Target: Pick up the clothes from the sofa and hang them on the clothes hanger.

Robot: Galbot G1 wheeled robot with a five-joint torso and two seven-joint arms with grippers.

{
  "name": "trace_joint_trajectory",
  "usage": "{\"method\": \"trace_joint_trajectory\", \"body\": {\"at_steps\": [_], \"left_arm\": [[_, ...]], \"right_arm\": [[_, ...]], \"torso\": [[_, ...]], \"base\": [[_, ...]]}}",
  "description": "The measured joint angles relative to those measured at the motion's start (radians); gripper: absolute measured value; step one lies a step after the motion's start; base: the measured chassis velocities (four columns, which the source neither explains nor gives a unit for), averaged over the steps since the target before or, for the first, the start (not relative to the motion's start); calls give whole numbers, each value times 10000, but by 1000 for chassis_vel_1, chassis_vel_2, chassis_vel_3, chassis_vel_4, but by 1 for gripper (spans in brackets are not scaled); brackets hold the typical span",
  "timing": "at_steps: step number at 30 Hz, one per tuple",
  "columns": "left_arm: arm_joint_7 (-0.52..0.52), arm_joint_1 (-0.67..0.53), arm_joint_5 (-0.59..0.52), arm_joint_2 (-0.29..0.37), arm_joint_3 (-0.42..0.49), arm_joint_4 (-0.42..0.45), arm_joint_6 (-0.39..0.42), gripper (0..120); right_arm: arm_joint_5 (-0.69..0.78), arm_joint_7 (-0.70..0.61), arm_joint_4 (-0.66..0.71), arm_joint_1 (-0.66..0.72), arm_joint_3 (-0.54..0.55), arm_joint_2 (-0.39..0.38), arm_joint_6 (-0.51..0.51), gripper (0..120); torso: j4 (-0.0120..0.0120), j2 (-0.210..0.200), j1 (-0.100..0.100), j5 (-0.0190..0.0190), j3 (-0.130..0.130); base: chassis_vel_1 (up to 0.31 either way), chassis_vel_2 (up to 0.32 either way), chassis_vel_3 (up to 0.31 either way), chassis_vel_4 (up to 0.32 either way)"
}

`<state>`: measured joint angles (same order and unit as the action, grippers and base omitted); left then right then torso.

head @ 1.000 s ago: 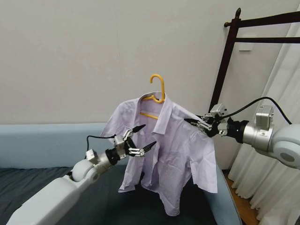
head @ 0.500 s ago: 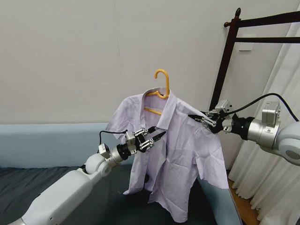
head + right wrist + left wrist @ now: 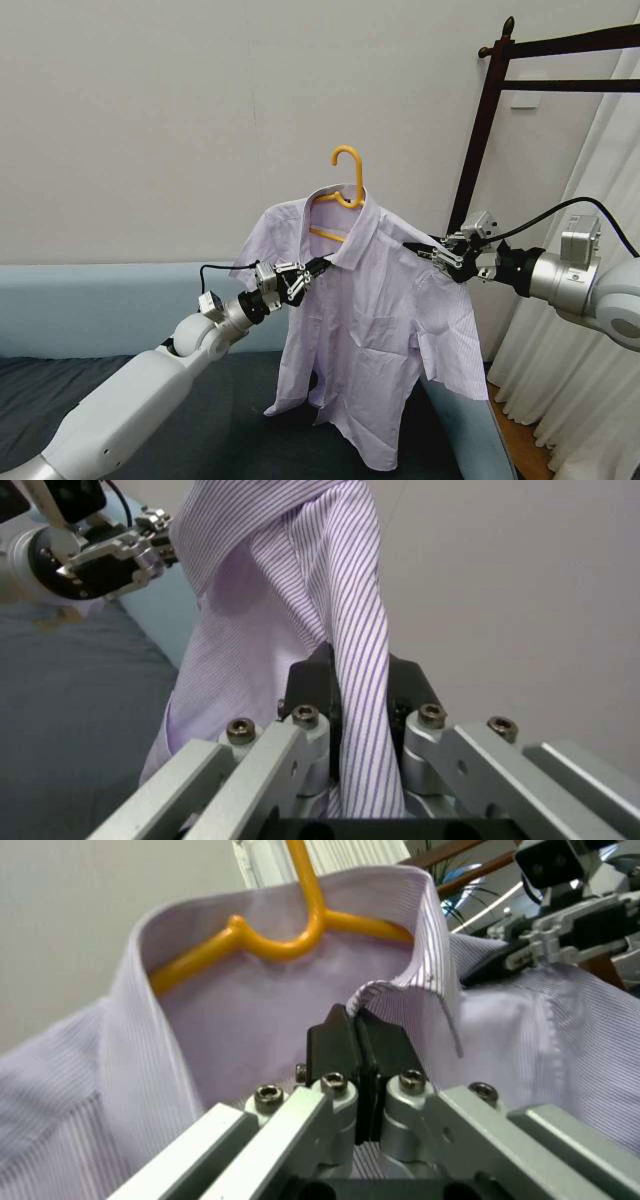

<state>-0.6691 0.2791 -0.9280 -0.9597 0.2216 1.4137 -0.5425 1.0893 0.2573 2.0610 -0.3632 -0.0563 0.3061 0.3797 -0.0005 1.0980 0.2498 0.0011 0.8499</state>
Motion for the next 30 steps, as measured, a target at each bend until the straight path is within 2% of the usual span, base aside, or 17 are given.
{"method": "trace_joint_trajectory", "body": {"at_steps": [6,11,15,18,21,24,26,28,30], "left_arm": [[6,-173,154,-81,33,-246,-88,0],[232,395,682,-169,147,-300,-256,0],[803,807,954,-166,155,-183,-408,0],[1261,1144,1097,-85,-13,-98,-441,15],[1542,1291,1168,-22,-116,33,-445,22],[1881,1425,1278,66,-242,234,-443,36],[1992,1443,1348,73,-277,278,-436,39],[2254,1447,1458,62,-316,373,-409,52],[2332,1447,1476,50,-317,415,-381,55]], "right_arm": [[425,-57,-29,113,-360,-42,226,7],[734,-100,42,88,-556,-99,500,7],[761,-105,84,58,-569,-144,545,7],[703,-140,112,26,-589,-198,539,7],[662,-140,122,10,-566,-206,539,7],[566,-137,124,3,-527,-219,530,7],[535,-132,124,-5,-517,-220,526,7],[480,-123,134,-35,-499,-220,517,7],[466,-119,137,-47,-496,-220,513,7]], "torso": [[0,1,0,0,-1],[1,0,-1,-1,0],[1,0,-1,-2,-1],[2,0,-1,-3,0],[3,0,-1,-1,0],[2,0,-1,-1,0],[3,0,-1,-1,0],[3,0,-1,0,-1],[2,0,-1,-1,-1]], "base": [[0,0,0,0],[0,0,0,0],[0,0,0,0],[0,0,0,0],[0,0,0,0],[0,0,0,0],[0,0,0,0],[0,0,0,0],[0,0,0,0]]}}
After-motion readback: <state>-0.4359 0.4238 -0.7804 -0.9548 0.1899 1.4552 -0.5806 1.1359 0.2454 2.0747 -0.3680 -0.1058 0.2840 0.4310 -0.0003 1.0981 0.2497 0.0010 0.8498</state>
